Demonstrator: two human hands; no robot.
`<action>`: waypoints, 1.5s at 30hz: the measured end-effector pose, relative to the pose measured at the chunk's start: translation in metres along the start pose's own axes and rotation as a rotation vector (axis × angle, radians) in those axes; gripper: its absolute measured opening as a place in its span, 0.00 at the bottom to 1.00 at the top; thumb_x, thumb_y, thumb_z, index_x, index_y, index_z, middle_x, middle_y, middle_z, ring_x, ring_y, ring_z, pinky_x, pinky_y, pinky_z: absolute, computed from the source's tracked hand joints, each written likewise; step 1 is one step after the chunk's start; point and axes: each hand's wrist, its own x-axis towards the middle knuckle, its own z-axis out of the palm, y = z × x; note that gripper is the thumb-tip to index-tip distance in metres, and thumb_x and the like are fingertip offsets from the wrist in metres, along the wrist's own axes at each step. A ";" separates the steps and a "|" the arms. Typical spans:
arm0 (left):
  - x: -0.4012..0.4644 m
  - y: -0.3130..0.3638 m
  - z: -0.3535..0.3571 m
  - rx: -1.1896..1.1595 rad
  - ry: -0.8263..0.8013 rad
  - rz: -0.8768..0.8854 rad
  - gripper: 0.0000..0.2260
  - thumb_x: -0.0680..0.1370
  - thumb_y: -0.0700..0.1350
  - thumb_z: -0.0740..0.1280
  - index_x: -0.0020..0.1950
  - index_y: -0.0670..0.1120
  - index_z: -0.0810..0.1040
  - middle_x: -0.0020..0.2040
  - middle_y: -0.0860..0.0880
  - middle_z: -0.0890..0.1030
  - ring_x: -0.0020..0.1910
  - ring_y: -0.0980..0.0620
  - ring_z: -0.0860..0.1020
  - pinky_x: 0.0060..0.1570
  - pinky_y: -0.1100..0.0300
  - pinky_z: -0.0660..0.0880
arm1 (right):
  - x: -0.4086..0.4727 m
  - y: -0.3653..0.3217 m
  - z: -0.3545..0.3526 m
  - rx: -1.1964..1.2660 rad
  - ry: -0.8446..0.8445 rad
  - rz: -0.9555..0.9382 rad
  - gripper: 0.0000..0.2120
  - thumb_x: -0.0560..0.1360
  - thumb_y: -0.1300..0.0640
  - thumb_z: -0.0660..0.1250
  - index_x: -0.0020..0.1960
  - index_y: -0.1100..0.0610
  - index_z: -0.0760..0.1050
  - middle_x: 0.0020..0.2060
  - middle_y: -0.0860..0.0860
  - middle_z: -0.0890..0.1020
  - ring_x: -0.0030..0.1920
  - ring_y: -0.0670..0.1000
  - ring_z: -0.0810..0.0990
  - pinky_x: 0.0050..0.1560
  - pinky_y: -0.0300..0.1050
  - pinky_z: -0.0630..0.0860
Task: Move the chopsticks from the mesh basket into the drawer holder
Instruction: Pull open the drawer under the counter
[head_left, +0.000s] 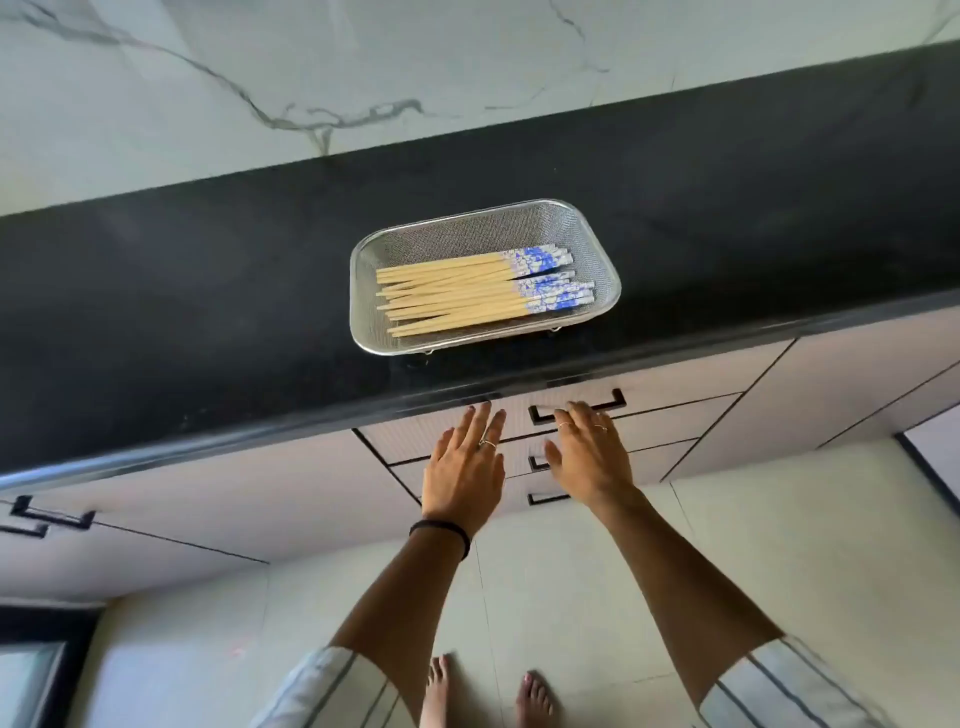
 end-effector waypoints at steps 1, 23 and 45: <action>0.003 0.001 0.001 0.008 0.014 -0.010 0.26 0.83 0.49 0.54 0.79 0.50 0.48 0.80 0.48 0.50 0.79 0.49 0.49 0.75 0.55 0.47 | 0.008 0.000 0.003 -0.002 -0.054 0.006 0.26 0.80 0.47 0.56 0.74 0.57 0.58 0.75 0.55 0.60 0.76 0.54 0.56 0.76 0.51 0.52; -0.011 -0.024 -0.011 0.203 0.011 0.120 0.25 0.84 0.50 0.50 0.79 0.51 0.43 0.79 0.52 0.43 0.78 0.52 0.46 0.75 0.55 0.43 | 0.006 0.006 0.022 0.010 -0.231 0.026 0.23 0.79 0.49 0.56 0.72 0.55 0.61 0.69 0.53 0.70 0.72 0.54 0.63 0.72 0.60 0.58; -0.141 -0.005 -0.023 -0.163 -0.035 -0.091 0.17 0.83 0.43 0.57 0.72 0.46 0.70 0.68 0.44 0.75 0.66 0.43 0.73 0.62 0.52 0.70 | -0.141 -0.042 -0.018 0.189 0.133 -0.101 0.14 0.80 0.53 0.59 0.61 0.56 0.78 0.56 0.54 0.83 0.58 0.55 0.79 0.65 0.48 0.69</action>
